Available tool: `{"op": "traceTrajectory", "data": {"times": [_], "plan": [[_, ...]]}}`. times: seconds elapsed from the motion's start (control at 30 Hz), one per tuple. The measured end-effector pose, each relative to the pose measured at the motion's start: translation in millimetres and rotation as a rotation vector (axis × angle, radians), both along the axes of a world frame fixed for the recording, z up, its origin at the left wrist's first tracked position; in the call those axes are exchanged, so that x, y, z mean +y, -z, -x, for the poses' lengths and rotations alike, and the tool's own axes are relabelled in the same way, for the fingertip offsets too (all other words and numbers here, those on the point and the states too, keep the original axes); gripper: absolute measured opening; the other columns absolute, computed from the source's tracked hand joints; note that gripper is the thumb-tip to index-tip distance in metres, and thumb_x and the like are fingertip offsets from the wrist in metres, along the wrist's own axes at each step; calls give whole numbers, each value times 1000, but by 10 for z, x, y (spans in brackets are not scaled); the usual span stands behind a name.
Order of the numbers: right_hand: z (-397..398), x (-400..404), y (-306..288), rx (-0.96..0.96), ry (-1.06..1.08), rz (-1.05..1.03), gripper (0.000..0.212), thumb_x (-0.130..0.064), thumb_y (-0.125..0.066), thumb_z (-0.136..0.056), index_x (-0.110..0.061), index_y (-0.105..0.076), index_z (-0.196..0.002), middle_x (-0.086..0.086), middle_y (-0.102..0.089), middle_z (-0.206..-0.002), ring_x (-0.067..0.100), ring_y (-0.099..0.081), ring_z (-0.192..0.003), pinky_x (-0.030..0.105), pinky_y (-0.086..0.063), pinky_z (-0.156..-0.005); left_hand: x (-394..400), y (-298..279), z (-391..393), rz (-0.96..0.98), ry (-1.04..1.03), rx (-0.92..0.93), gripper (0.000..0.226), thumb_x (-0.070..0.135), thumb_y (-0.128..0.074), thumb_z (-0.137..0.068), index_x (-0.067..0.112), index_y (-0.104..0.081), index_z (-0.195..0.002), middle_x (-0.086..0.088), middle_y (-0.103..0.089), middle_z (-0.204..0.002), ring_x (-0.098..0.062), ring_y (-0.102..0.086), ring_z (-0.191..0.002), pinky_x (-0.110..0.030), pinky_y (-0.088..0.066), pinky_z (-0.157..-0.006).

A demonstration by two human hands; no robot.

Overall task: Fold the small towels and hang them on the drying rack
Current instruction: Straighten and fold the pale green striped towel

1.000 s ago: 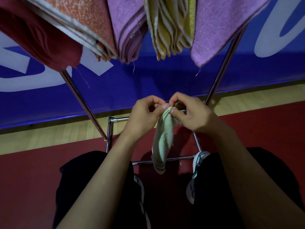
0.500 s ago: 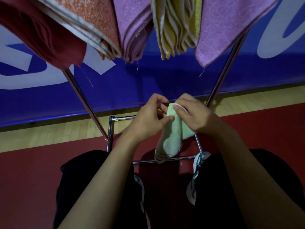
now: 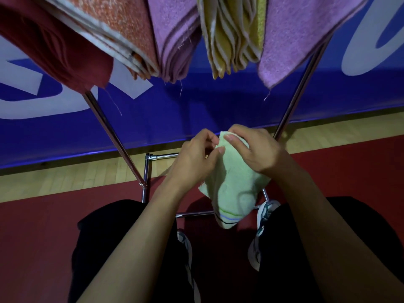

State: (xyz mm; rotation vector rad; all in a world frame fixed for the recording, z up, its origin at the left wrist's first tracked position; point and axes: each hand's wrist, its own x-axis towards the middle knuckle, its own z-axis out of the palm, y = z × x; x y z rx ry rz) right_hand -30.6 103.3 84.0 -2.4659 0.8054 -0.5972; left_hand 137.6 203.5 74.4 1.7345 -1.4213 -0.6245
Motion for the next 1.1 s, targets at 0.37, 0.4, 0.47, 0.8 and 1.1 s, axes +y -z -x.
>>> {"op": "traceTrajectory", "data": {"times": [0.37,0.4,0.47,0.8,1.1], "plan": [[6,-7,-29,-16,56,-102,34,-51,-49,-104,-21,-58,-89,3,-59,-72,17,-57,-68,37,-45,-67,-5,-10,37,72,4,-1,18,27,-65,-101,18,-54,-91,11,-60,-62,-6,-52,-55,-22,-39,-57],[8,-9,-39,13,62,-121,37,-56,-51,-100,-22,-59,-89,3,-60,-72,16,-58,-67,35,-44,-66,-2,-7,29,70,11,-6,18,28,-64,-102,17,-53,-92,10,-60,-61,-7,-50,-54,-24,-38,-55],[10,-6,-43,64,69,-123,40,-63,-53,-96,-25,-62,-88,2,-63,-71,14,-59,-67,34,-45,-64,7,10,27,58,36,-17,18,28,-62,-104,16,-53,-94,8,-60,-62,-8,-50,-54,-28,-38,-54],[75,0,-154,-125,61,-113,24,-42,-64,-99,-20,-64,-89,5,-62,-74,21,-59,-71,38,-46,-70,-22,100,9,-135,223,-92,36,57,-63,-89,29,-76,-107,9,-78,-100,-13,-72,-94,-43,-57,-87],[134,24,-283,-209,-3,-239,20,-39,-66,-98,-23,-66,-85,1,-63,-77,6,-55,-69,24,-43,-64,-64,227,42,-302,319,-300,38,48,-69,-95,11,-75,-99,-6,-75,-87,-23,-69,-85,-40,-54,-79]]}}
